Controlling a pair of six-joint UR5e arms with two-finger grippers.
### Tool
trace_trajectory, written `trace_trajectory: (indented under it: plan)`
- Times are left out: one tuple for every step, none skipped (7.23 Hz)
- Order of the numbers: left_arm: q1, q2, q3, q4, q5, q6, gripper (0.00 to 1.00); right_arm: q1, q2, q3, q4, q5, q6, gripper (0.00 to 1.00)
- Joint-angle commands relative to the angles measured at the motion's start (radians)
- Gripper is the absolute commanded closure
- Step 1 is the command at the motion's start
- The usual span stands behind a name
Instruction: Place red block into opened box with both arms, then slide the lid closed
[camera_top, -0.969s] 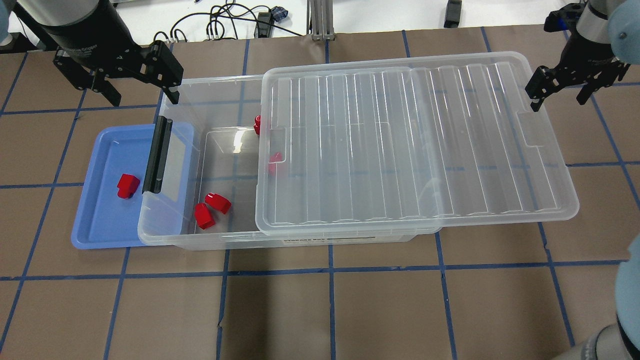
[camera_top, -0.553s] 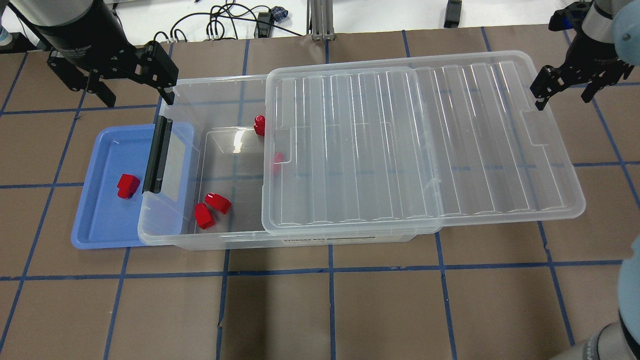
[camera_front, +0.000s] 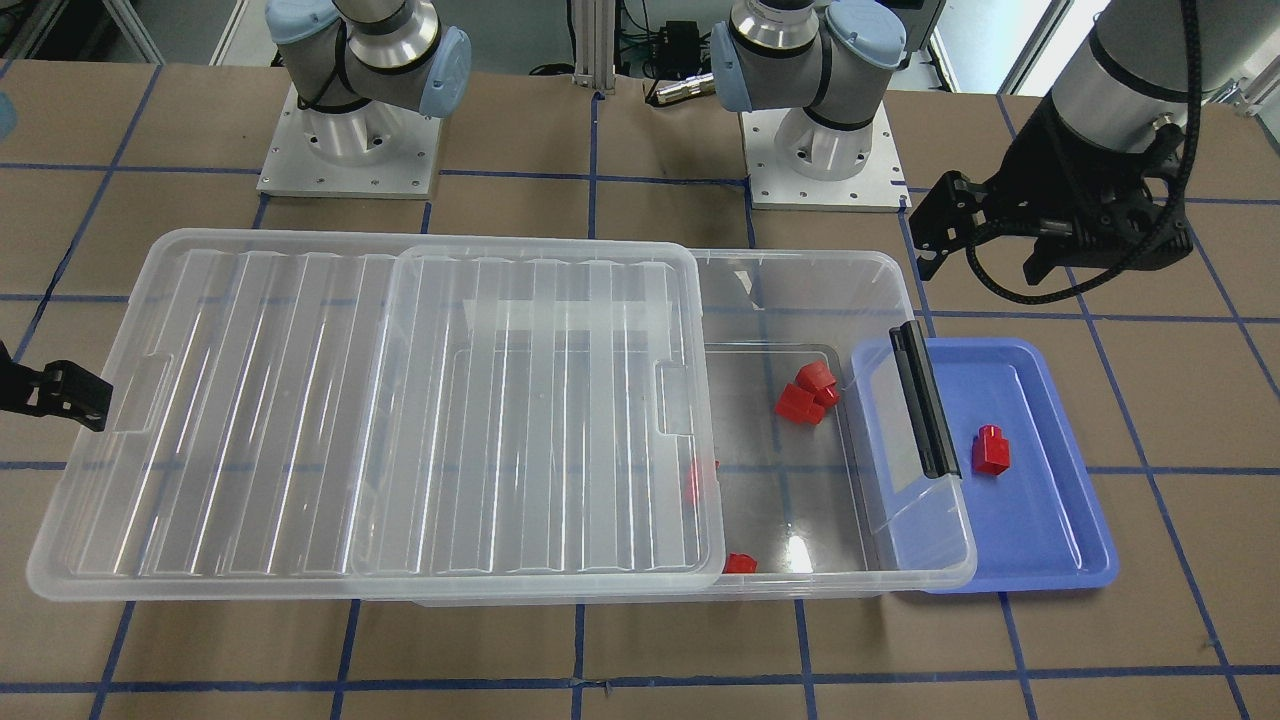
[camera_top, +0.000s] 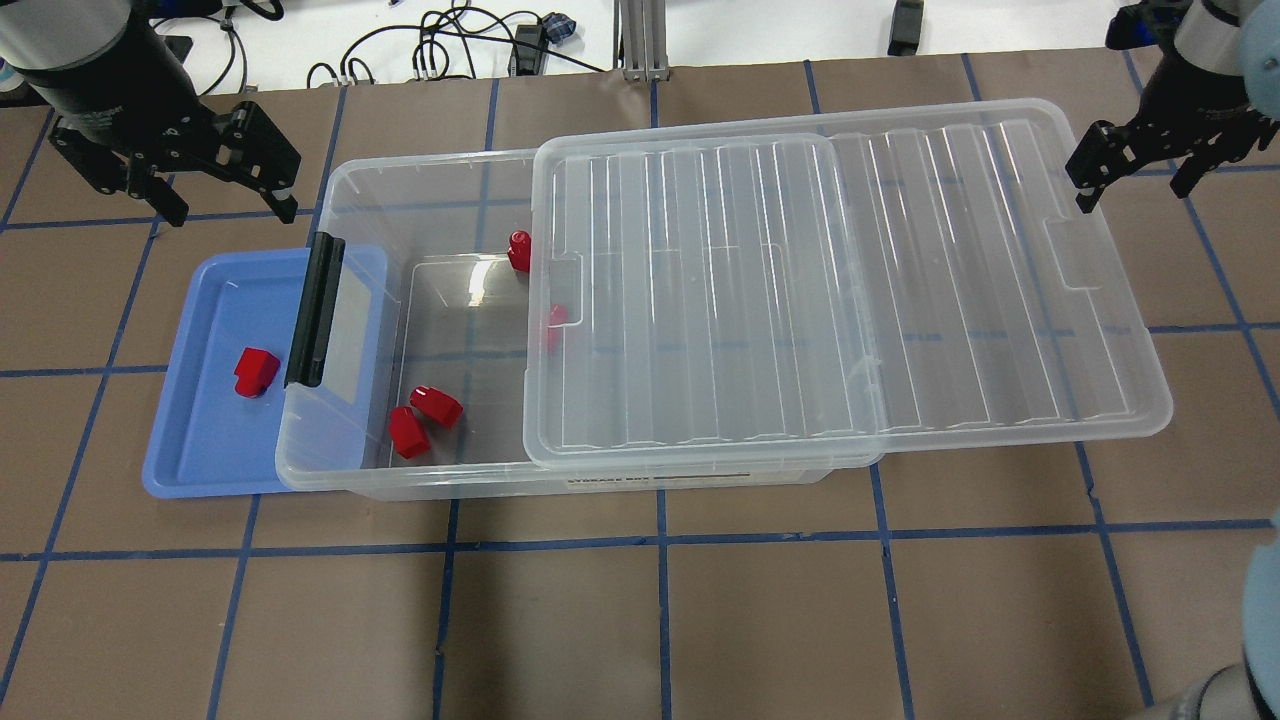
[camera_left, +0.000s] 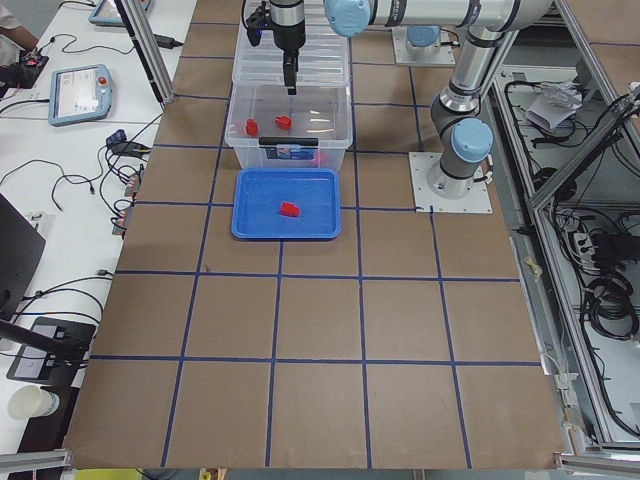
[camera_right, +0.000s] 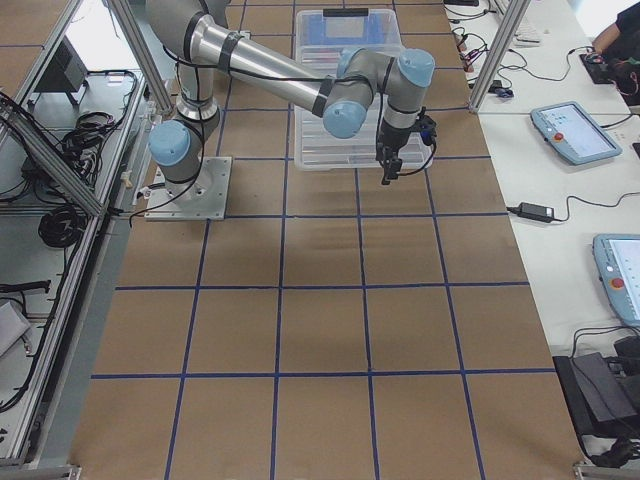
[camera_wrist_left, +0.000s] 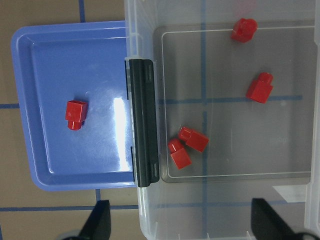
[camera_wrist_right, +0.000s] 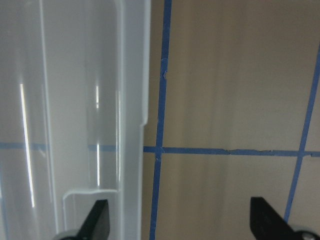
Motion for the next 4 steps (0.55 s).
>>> trace_trajectory:
  plan:
    - [0.039,0.002,-0.034,0.018,0.002,0.089,0.00,0.005,-0.089,-0.017,0.087,0.007,0.042,0.00]
    - [0.044,0.007,-0.037,0.018,0.002,0.090,0.00,0.008,-0.127,-0.030,0.176,-0.001,0.085,0.00]
    - [0.047,0.008,-0.041,0.018,0.002,0.090,0.00,0.021,-0.175,-0.047,0.242,-0.003,0.187,0.00]
    - [0.054,0.002,-0.046,0.015,0.003,0.096,0.00,0.051,-0.199,-0.051,0.272,-0.001,0.225,0.00]
